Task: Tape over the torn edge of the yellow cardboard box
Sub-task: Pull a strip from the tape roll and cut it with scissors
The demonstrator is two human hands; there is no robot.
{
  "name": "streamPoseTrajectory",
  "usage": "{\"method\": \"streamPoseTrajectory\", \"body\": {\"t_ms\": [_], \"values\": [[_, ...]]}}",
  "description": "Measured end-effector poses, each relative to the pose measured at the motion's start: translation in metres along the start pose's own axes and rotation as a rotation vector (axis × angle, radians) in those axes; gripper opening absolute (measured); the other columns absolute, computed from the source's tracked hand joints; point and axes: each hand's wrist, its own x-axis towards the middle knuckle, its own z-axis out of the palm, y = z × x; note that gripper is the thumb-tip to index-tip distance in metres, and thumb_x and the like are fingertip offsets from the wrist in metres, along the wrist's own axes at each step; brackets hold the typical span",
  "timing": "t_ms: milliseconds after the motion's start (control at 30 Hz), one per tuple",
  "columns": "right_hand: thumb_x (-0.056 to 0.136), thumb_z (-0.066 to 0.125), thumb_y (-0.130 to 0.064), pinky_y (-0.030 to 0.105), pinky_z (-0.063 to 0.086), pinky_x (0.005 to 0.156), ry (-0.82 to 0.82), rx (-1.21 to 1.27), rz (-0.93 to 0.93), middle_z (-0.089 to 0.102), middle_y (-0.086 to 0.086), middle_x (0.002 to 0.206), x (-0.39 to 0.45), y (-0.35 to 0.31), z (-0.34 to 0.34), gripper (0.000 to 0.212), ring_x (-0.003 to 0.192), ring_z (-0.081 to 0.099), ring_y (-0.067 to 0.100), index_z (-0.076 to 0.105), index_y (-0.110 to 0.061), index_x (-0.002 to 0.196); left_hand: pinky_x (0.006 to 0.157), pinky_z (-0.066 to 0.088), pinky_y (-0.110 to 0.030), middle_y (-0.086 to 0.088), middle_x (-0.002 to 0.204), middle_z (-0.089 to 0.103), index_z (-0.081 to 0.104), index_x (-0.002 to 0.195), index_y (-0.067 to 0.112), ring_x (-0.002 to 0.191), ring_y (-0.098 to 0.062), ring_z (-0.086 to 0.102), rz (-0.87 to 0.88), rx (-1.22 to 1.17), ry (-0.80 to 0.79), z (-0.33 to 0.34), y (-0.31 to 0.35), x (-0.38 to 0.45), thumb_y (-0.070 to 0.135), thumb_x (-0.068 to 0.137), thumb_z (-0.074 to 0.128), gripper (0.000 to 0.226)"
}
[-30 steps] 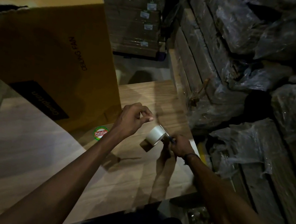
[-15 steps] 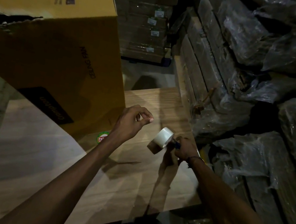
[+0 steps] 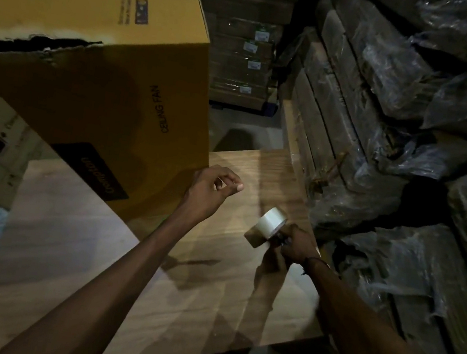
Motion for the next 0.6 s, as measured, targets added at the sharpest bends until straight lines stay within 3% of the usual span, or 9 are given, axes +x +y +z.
{"method": "streamPoseTrajectory", "body": {"t_ms": [200,333,400,500,600], "values": [[0.077,0.071,-0.031,0.048,0.058,0.087,0.237,0.146,0.114,0.066,0.017,0.119,0.012,0.009,-0.005,0.049,0.103,0.066,0.038,0.059,-0.01,0.12,0.068,0.042,-0.013,0.01,0.089,0.074,0.08,0.092,0.015,0.081,-0.001,0.064,0.015,-0.043,0.036,-0.012,0.015,-0.003,0.02,0.089,0.08,0.006],[0.09,0.064,-0.002,0.045,0.053,0.098,0.368,0.439,-0.009,0.067,0.014,0.12,-0.013,-0.03,-0.036,0.034,0.11,0.063,0.032,0.063,-0.008,0.123,0.071,0.048,-0.029,0.004,0.089,0.076,0.08,0.091,0.016,0.084,-0.018,0.068,0.006,-0.129,0.09,-0.024,0.021,-0.006,0.02,0.089,0.08,0.005],[0.099,0.056,0.001,0.048,0.054,0.104,0.32,0.59,-0.12,0.071,0.007,0.117,-0.019,-0.045,-0.049,0.028,0.11,0.066,0.026,0.067,-0.013,0.119,0.071,0.049,-0.034,0.005,0.085,0.075,0.079,0.089,0.018,0.081,-0.022,0.068,-0.003,-0.189,0.12,-0.03,0.027,-0.008,0.02,0.089,0.081,0.003],[0.105,0.047,-0.016,0.045,0.055,0.099,0.16,0.88,-0.146,0.073,0.009,0.12,-0.029,-0.072,-0.067,0.026,0.117,0.068,0.034,0.069,-0.015,0.118,0.072,0.048,-0.026,0.008,0.082,0.074,0.078,0.087,0.022,0.079,-0.009,0.066,-0.013,-0.252,0.158,-0.04,0.04,-0.013,0.016,0.09,0.08,0.006],[0.097,0.043,-0.039,0.032,0.058,0.087,0.074,1.019,-0.203,0.075,0.012,0.122,-0.047,-0.1,-0.087,0.045,0.109,0.073,0.026,0.068,-0.011,0.123,0.072,0.052,-0.023,0.006,0.087,0.077,0.079,0.091,0.021,0.082,-0.008,0.069,-0.028,-0.283,0.208,-0.053,0.055,-0.022,0.019,0.092,0.078,0.002]]}}
